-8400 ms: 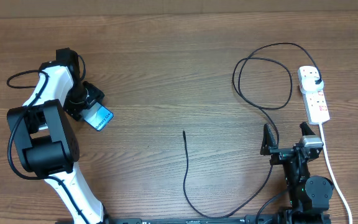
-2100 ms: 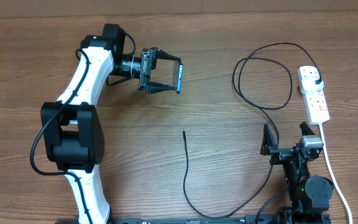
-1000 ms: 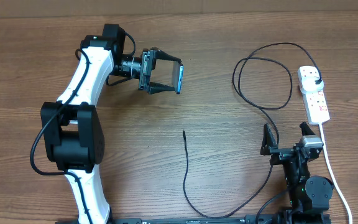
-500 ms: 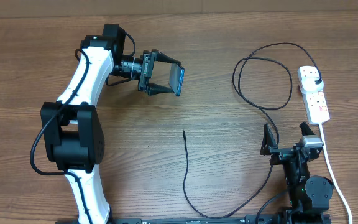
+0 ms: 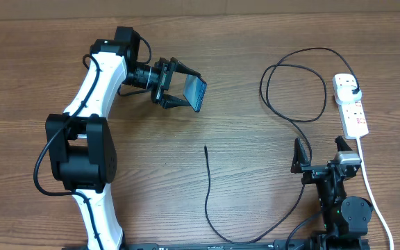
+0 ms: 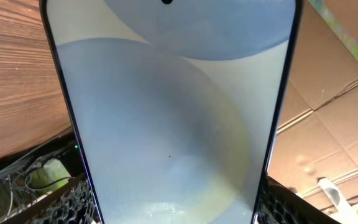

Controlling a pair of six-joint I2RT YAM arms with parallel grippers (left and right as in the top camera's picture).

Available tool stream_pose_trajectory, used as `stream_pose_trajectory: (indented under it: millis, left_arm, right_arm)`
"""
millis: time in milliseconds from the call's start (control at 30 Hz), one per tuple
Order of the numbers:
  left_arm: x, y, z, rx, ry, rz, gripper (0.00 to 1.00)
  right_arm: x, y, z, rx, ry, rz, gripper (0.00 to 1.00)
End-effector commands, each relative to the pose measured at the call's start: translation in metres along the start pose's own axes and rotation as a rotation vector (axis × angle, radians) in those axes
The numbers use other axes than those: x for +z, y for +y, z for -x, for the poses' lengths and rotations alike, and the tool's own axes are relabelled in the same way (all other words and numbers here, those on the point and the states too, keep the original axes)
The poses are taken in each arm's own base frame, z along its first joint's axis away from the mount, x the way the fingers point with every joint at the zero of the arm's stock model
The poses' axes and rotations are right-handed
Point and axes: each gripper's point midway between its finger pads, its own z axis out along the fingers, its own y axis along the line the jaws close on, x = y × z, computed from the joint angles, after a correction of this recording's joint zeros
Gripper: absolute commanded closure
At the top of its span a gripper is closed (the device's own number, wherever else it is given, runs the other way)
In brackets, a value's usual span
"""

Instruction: Plug charger to phone and switch on socket

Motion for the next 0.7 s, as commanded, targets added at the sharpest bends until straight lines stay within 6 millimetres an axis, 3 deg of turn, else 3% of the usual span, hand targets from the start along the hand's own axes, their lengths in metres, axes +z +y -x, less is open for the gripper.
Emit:
stream_pose_trajectory:
  millis: [0,333,667]
  left_arm:
    - [-0.004,-0.011,-0.004,0.050,0.004,-0.020,0.96]
    - [-0.004,-0.006,-0.008,0.006,0.019,-0.010,0.96]
    - [-0.004,-0.006,-0.007,0.007,0.013,-0.005,0.96]
  right_arm:
    - [0.000,0.000,-0.002,-0.002,-0.002,-0.003,0.00]
    - [0.000,-0.003,-0.002,-0.004,-0.002,-0.017,0.00]
    - [-0.004,0.035,0.008,0.113,-0.028,0.203,0.00]
